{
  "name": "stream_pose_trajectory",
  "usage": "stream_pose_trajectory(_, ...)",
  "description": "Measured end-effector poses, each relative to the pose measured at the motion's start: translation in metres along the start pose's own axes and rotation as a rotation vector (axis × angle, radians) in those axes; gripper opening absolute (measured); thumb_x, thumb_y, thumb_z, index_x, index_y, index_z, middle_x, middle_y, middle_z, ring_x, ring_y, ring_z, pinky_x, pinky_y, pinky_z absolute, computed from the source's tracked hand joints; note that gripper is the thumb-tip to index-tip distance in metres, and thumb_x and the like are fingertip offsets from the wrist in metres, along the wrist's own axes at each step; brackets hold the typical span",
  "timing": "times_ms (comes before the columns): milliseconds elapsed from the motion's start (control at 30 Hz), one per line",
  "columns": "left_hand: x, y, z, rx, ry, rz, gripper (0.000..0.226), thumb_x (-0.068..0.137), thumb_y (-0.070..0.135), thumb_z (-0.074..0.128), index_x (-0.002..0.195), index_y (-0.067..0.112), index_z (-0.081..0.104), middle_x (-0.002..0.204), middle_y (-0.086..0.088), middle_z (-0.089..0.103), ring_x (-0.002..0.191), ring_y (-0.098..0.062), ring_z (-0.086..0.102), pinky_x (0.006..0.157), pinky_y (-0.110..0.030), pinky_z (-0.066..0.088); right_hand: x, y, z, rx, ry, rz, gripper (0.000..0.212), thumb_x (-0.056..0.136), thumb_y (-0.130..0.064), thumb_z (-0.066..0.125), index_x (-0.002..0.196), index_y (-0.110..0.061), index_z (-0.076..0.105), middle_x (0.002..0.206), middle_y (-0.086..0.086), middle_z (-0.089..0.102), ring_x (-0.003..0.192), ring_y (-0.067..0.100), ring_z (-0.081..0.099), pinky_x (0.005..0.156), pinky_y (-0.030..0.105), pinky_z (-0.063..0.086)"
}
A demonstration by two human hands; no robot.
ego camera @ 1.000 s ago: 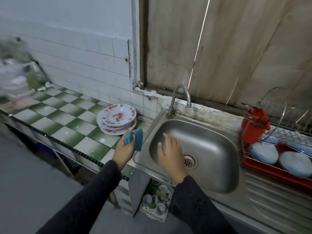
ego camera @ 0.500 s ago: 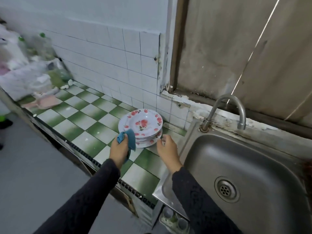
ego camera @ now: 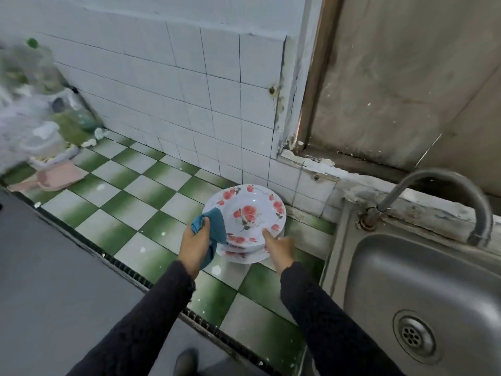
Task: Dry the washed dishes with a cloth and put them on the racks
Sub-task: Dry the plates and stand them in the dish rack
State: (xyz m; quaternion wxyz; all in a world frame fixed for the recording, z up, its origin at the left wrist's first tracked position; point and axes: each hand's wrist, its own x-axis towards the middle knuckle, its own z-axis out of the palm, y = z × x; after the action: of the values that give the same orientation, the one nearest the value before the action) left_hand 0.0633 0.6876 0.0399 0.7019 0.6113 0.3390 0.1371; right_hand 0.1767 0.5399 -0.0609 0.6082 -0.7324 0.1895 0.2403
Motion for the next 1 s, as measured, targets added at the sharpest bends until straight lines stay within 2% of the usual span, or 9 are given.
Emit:
stream_pose_trajectory(133,0.031,0.006,-0.012,-0.022,-0.152,-0.034,0.018,0.106,0.017,0.037,0.107,0.011,0.054,0.095,-0.005,0.059,0.066,-0.002,0.065,0.055,-0.013,0.052,0.012,0.004,0.022,-0.002,0.089,-0.011,0.051,0.084,-0.038,0.078,0.124,-0.009,0.061,0.116,0.006,0.071,0.098,0.024,0.071,0.082,0.037,0.062)
stream_pose_trajectory(233,0.058,0.013,-0.029,0.030,-0.257,-0.040,0.019,0.106,0.019,0.038,0.107,0.013,0.056,0.102,-0.008,0.062,0.073,-0.005,0.066,0.061,-0.017,0.054,0.015,0.011,0.042,-0.125,0.159,-0.071,0.067,0.077,-0.044,0.080,0.130,-0.011,0.058,0.125,0.004,0.068,0.108,0.025,0.067,0.087,0.039,0.060)
stream_pose_trajectory(367,0.087,0.026,-0.046,0.051,-0.382,-0.075,0.022,0.106,0.022,0.038,0.118,0.011,0.054,0.100,-0.004,0.062,0.080,-0.010,0.064,0.061,-0.019,0.056,0.007,0.003,0.056,-0.178,0.311,-0.071,0.030,0.087,-0.013,0.069,0.115,-0.003,0.062,0.111,0.013,0.070,0.087,0.022,0.066,0.053,0.019,0.046)
stream_pose_trajectory(500,0.114,0.032,-0.063,0.055,-0.417,-0.083,0.026,0.104,0.026,0.041,0.123,0.012,0.053,0.107,-0.012,0.062,0.088,-0.018,0.064,0.073,-0.031,0.057,-0.009,-0.011,0.057,-0.197,0.392,-0.067,0.013,0.090,-0.005,0.062,0.103,-0.002,0.064,0.097,0.013,0.068,0.081,0.025,0.065,0.057,0.024,0.047)
stream_pose_trajectory(667,0.133,0.035,-0.067,0.086,-0.479,-0.065,0.019,0.105,0.022,0.041,0.115,0.010,0.053,0.097,-0.008,0.062,0.067,-0.003,0.066,0.054,-0.017,0.053,-0.031,-0.025,0.060,-0.037,0.516,-0.109,0.037,0.090,-0.001,0.059,0.116,-0.015,0.035,0.103,0.004,0.057,0.085,0.019,0.061,0.066,0.034,0.057)
stream_pose_trajectory(733,0.135,0.036,-0.068,0.099,-0.497,-0.067,0.023,0.105,0.023,0.042,0.119,0.008,0.052,0.097,-0.007,0.062,0.067,-0.004,0.065,0.054,-0.016,0.052,-0.035,-0.028,0.059,-0.047,0.567,-0.119,0.038,0.090,-0.005,0.059,0.116,-0.017,0.034,0.112,0.008,0.057,0.092,0.025,0.063,0.068,0.037,0.057)
stream_pose_trajectory(833,0.139,0.038,-0.068,0.103,-0.529,-0.086,0.028,0.104,0.027,0.043,0.123,0.008,0.052,0.102,-0.011,0.063,0.076,-0.014,0.066,0.054,-0.019,0.054,-0.045,-0.034,0.060,0.032,0.598,-0.185,0.035,0.090,-0.002,0.057,0.115,-0.015,0.036,0.113,0.008,0.058,0.096,0.025,0.062,0.061,0.025,0.050)
stream_pose_trajectory(900,0.141,0.042,-0.067,0.111,-0.536,-0.092,0.026,0.104,0.030,0.043,0.119,0.011,0.054,0.103,-0.012,0.064,0.081,-0.019,0.065,0.056,-0.022,0.055,-0.051,-0.041,0.058,0.079,0.611,-0.241,0.031,0.092,-0.002,0.055,0.112,-0.017,0.036,0.107,0.003,0.060,0.098,0.023,0.064,0.067,0.027,0.051)
stream_pose_trajectory(1000,0.142,0.047,-0.065,0.104,-0.565,-0.085,0.020,0.103,0.033,0.044,0.107,0.019,0.057,0.101,-0.015,0.064,0.082,-0.026,0.064,0.073,-0.042,0.058,-0.060,-0.054,0.057,0.084,0.607,-0.341,0.025,0.096,-0.001,0.051,0.110,-0.016,0.036,0.099,-0.002,0.060,0.088,0.013,0.062,0.063,0.021,0.048)
